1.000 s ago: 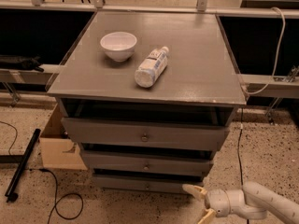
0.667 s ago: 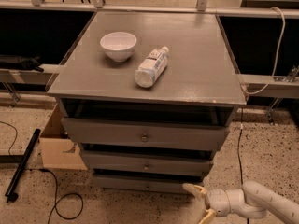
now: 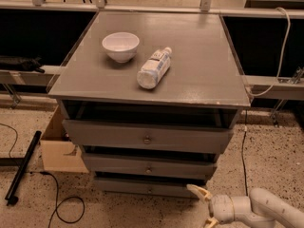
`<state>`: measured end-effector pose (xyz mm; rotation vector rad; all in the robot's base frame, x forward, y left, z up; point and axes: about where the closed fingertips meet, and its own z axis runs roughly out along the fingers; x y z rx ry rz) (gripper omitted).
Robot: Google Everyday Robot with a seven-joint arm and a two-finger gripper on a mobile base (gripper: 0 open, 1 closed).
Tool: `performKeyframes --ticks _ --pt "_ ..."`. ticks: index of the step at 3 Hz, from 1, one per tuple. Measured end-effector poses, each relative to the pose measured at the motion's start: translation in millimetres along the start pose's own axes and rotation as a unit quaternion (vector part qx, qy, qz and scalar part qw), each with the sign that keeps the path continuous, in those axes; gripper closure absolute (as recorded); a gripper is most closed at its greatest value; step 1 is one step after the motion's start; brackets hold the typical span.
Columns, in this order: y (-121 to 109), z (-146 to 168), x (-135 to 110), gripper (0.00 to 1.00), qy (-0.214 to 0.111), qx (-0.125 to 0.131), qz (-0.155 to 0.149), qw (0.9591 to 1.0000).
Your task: Open bottom drawer
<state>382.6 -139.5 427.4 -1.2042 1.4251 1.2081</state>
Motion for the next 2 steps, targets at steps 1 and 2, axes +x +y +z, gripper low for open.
performKeyframes --ticks 1,2 --pt "0.1 0.1 0.1 0.00 0.000 0.000 0.000 1.0000" --pt "3.6 5.0 4.0 0.00 -0.006 0.006 0.000 1.0000"
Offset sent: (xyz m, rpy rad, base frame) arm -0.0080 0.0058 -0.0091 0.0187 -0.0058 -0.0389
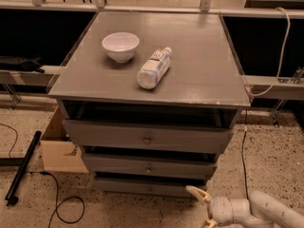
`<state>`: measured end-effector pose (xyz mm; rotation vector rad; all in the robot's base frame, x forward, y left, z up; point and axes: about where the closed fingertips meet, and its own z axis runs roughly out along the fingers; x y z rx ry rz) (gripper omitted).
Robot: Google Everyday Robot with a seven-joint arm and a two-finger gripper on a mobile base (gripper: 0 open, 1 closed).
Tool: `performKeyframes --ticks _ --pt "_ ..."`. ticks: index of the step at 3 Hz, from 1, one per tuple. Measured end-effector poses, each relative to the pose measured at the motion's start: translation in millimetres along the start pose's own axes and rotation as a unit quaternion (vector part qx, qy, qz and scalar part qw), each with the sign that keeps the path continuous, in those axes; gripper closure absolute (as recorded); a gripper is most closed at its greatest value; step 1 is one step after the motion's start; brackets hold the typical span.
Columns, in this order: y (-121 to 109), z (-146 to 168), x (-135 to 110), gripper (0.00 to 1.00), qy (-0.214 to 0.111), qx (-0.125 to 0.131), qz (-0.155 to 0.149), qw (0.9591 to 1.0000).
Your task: Open bottom drawer
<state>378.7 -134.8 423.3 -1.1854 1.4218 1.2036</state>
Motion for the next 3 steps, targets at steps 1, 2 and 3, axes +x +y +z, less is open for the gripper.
performKeyframes --ticks 1,2,3 --pt "2.4 9.7 13.9 0.00 -0.009 0.025 0.004 0.9996" --pt "1.0 14.4 21.0 0.00 -0.001 0.057 -0.010 0.9983" --pt "0.5 15.2 22.4 0.00 0.001 0.065 -0.014 0.9978"
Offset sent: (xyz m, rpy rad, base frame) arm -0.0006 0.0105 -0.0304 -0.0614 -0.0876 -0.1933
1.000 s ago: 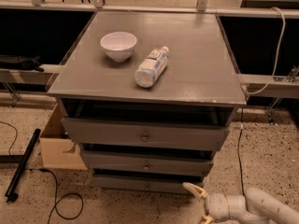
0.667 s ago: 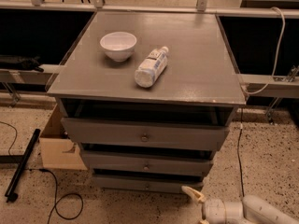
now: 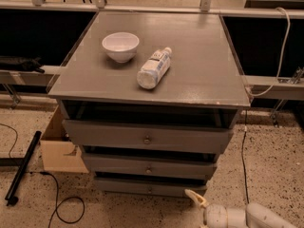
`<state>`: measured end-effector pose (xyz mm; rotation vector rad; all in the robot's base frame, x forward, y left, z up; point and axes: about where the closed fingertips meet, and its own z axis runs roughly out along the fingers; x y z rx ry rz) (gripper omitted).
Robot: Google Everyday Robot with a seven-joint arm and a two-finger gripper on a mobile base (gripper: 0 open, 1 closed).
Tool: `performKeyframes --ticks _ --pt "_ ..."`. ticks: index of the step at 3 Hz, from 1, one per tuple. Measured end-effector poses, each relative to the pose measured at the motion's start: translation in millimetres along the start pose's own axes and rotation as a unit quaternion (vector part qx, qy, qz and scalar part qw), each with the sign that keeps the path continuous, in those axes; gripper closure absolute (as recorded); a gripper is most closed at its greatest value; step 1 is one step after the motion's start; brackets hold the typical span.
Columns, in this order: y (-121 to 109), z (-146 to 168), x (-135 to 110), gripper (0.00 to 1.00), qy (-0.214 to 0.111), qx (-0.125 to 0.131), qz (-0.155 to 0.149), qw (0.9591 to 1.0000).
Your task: Open bottom drawer
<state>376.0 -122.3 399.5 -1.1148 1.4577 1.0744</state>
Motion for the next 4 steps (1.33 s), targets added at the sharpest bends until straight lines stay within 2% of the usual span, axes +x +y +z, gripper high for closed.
performKeyframes --ticks 1,2,3,4 --pt "2.6 0.8 -0.1 0.00 0.003 0.018 -0.032 0.9993" --pt "6.0 5.9 0.6 0.00 -0.001 0.051 -0.087 0.9949" --pt "8.3 9.1 -5.7 0.00 -0.016 0.087 -0.156 0.9838" --pt "8.3 9.1 -5.7 0.00 -0.016 0.086 -0.156 0.9838"
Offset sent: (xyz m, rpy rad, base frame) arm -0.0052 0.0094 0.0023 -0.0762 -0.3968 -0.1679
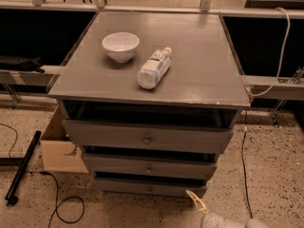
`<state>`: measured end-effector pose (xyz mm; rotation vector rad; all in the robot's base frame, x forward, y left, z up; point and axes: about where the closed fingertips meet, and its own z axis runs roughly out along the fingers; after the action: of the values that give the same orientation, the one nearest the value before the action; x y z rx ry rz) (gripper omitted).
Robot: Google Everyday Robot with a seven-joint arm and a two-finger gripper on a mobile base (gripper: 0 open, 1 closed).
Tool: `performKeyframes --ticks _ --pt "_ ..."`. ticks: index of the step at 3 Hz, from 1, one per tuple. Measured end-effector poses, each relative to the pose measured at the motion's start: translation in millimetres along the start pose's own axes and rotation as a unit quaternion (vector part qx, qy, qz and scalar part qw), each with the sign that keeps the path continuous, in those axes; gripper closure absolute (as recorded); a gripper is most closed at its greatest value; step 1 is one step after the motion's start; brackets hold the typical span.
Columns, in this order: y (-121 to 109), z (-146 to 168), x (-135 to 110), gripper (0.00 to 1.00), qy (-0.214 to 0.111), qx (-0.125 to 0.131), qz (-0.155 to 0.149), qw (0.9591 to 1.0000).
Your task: Open bottom drawer
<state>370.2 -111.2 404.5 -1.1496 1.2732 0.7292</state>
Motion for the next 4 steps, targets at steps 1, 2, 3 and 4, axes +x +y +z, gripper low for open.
performKeyframes --ticks 1,2,3,4 --pt "7.4 9.3 6.6 0.00 0.014 -0.005 0.000 0.9999" --pt "-0.5 53.5 40.3 0.00 0.050 -0.013 -0.042 0.9978" --pt "-0.3 53.5 40.3 0.00 0.050 -0.013 -0.042 0.9978" --pt "16.9 54.3 34.3 0.00 0.045 -0.023 -0.045 0.9977"
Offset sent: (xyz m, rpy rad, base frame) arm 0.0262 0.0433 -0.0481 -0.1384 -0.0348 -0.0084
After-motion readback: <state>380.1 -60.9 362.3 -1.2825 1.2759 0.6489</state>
